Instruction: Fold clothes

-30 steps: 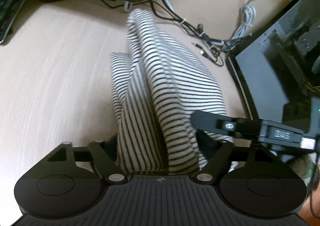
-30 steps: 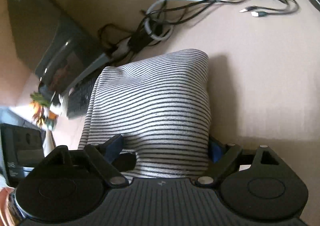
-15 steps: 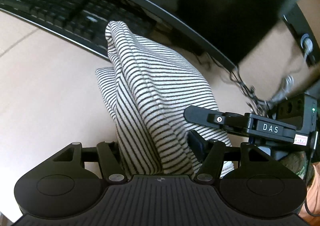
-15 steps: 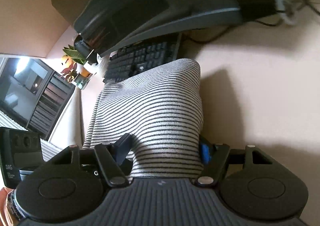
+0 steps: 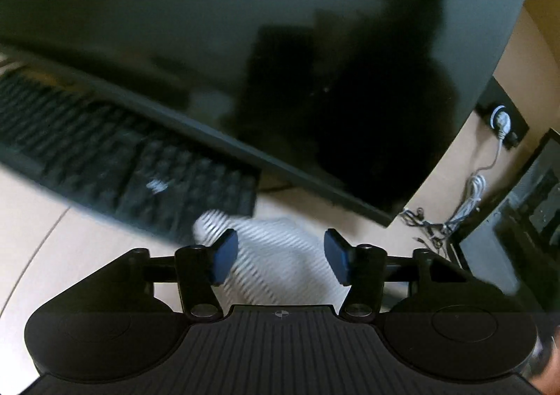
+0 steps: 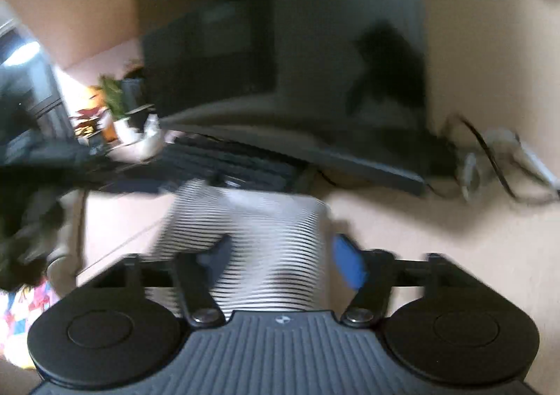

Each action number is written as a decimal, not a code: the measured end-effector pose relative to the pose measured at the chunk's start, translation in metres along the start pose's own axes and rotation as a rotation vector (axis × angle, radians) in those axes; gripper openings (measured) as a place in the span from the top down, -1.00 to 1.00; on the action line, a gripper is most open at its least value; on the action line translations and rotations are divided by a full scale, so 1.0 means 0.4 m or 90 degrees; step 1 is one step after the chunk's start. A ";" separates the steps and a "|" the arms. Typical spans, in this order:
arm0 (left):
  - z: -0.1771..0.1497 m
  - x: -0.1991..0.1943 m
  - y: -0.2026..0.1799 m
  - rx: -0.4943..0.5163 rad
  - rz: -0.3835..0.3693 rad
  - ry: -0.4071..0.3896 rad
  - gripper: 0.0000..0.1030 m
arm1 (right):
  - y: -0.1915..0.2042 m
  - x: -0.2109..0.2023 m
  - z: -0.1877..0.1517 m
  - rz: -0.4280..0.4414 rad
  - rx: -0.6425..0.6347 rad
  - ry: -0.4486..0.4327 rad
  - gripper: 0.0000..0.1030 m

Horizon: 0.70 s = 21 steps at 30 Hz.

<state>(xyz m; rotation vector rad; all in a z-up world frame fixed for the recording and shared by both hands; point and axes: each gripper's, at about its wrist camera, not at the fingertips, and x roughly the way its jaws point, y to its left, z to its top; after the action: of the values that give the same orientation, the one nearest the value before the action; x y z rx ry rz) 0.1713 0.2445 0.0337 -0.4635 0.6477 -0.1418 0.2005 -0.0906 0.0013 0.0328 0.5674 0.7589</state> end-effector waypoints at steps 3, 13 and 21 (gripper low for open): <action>-0.008 0.102 0.028 -0.004 0.008 0.072 0.03 | 0.051 -0.011 -0.022 0.003 -0.022 0.003 0.15; -0.021 0.158 0.098 -0.025 -0.008 0.099 0.03 | 0.106 -0.038 -0.068 -0.051 -0.025 0.019 -0.50; -0.042 -0.020 0.046 -0.030 -0.013 0.066 -0.56 | -0.110 0.013 -0.043 -0.062 0.133 0.085 -0.58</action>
<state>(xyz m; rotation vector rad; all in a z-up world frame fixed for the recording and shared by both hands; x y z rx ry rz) 0.1544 0.2569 0.0179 -0.5106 0.7491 -0.1712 0.2234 -0.1222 -0.0259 0.1470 0.7690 0.6086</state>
